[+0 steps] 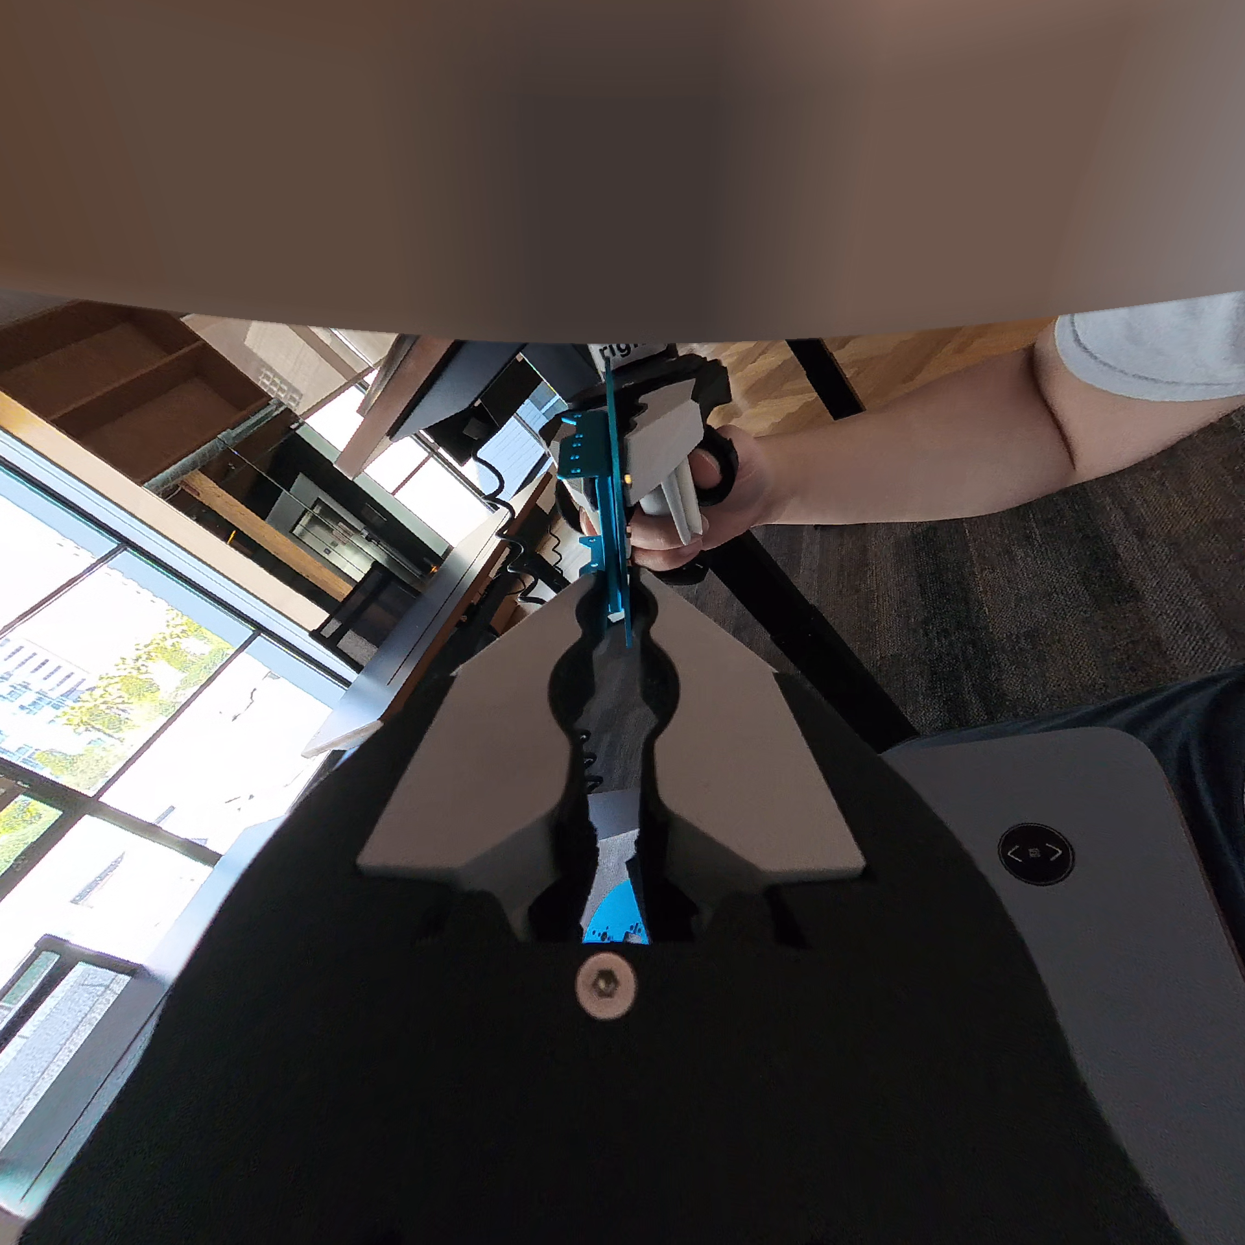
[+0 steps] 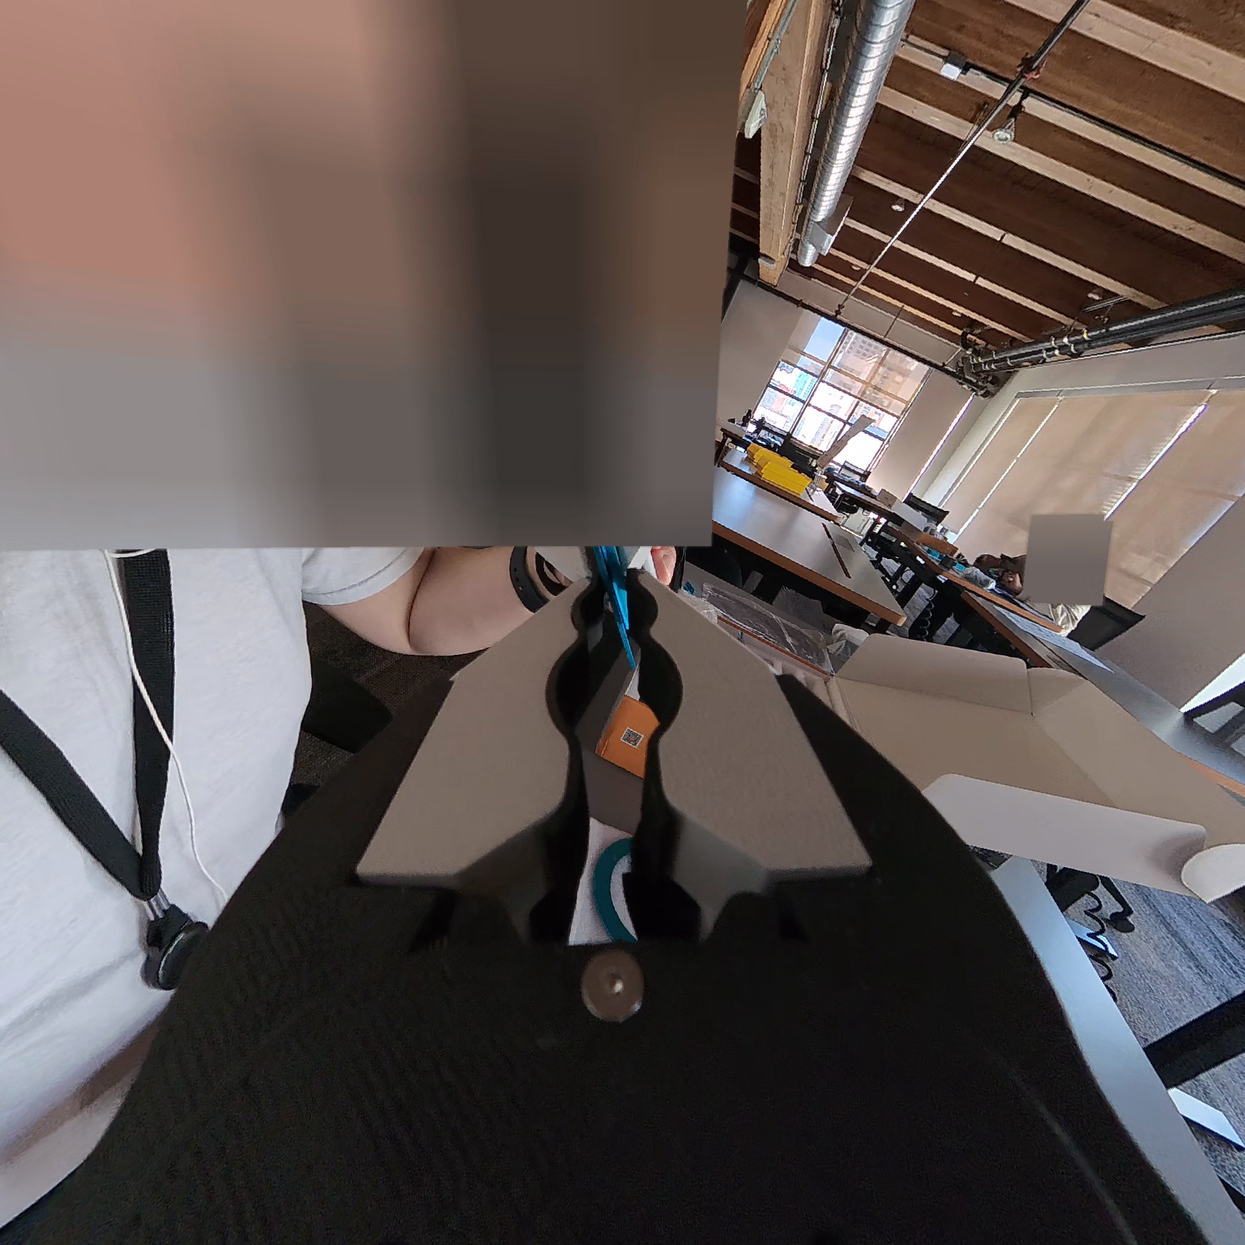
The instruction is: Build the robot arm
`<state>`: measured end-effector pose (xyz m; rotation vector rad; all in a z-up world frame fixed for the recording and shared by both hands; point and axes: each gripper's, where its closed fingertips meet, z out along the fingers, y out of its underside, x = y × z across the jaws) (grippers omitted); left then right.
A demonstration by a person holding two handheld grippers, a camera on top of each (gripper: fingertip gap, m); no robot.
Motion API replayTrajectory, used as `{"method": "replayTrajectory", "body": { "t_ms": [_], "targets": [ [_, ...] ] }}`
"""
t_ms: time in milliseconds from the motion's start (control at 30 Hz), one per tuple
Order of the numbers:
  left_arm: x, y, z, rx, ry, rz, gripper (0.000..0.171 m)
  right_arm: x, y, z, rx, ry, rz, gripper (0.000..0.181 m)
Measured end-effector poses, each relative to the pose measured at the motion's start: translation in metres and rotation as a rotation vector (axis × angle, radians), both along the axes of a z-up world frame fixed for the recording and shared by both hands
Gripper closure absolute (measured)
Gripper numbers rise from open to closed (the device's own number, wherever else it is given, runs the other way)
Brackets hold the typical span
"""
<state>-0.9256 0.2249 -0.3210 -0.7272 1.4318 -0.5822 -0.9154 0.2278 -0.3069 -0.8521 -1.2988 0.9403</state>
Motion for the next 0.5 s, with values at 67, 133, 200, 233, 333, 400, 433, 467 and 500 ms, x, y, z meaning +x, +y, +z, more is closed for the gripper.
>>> {"method": "replayTrajectory", "body": {
  "t_ms": [67, 133, 200, 233, 333, 400, 433, 467, 500],
  "targets": [
    [0.001, 0.002, -0.001, -0.007, -0.006, 0.006, 0.168, 0.001, 0.002, 0.000, -0.002, 0.001, -0.012, 0.176],
    [0.001, 0.004, -0.002, 0.008, -0.006, 0.018, 0.168, 0.001, 0.004, -0.002, -0.008, -0.004, -0.020, 0.176],
    [0.002, 0.007, -0.005, 0.043, 0.003, 0.044, 0.168, 0.002, 0.008, -0.005, -0.006, -0.016, -0.039, 0.176],
    [0.002, 0.008, -0.006, 0.063, 0.006, 0.058, 0.168, 0.002, 0.009, -0.006, -0.006, -0.019, -0.046, 0.175],
    [0.003, 0.012, -0.010, 0.127, 0.023, 0.097, 0.168, 0.003, 0.013, -0.011, 0.002, -0.033, -0.069, 0.175],
    [0.004, 0.012, -0.015, 0.141, 0.042, 0.101, 0.168, 0.004, 0.013, -0.016, 0.024, -0.049, -0.073, 0.175],
    [0.005, 0.012, -0.016, 0.153, 0.048, 0.104, 0.169, 0.005, 0.014, -0.018, 0.043, -0.054, -0.079, 0.175],
    [0.005, 0.011, -0.017, 0.175, 0.048, 0.109, 0.169, 0.005, 0.013, -0.019, 0.073, -0.050, -0.085, 0.176],
    [0.006, 0.010, -0.018, 0.204, 0.045, 0.113, 0.168, 0.006, 0.011, -0.020, 0.108, -0.040, -0.083, 0.176]
  ]
}}
